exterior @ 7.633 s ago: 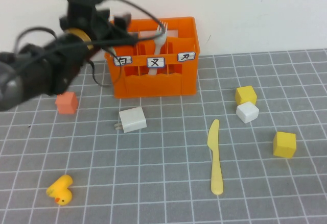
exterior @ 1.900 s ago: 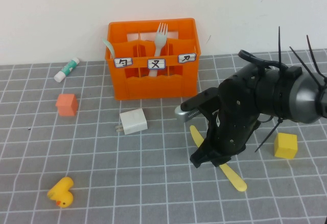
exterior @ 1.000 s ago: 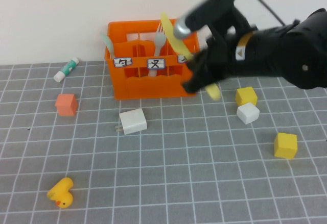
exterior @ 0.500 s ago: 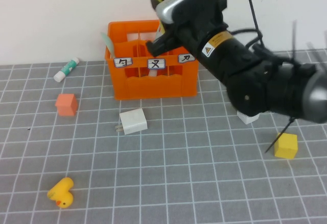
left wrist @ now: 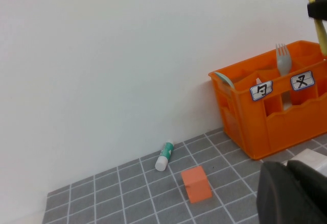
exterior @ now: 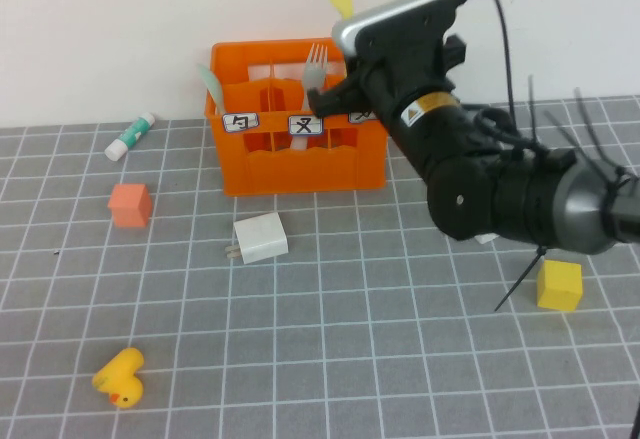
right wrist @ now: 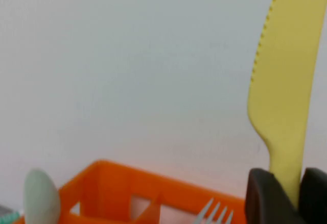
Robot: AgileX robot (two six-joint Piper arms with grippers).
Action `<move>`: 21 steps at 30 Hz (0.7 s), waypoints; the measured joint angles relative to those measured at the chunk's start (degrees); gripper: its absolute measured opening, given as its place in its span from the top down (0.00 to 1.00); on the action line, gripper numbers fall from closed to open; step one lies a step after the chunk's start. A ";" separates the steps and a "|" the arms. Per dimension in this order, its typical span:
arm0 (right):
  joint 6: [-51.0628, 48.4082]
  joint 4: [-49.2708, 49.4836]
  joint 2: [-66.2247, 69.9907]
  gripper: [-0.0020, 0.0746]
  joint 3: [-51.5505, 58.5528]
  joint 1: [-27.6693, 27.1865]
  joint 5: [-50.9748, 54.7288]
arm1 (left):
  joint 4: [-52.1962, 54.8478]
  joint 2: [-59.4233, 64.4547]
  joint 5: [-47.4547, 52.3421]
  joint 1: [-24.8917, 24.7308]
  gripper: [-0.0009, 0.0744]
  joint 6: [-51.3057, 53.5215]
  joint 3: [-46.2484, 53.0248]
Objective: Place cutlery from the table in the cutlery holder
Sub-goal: Place the knife on the box
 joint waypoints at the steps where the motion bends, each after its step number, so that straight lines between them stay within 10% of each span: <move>1: -0.02 0.09 0.50 0.82 0.00 0.00 0.00 | 0.00 0.00 0.00 0.00 0.99 0.00 0.00; 10: 5.63 0.34 3.68 0.79 0.00 -1.14 0.84 | 0.00 0.00 0.00 0.00 0.99 0.18 0.00; 21: 3.99 -7.39 3.22 0.31 0.00 -2.39 2.26 | 0.00 0.00 0.00 0.00 0.99 0.18 0.00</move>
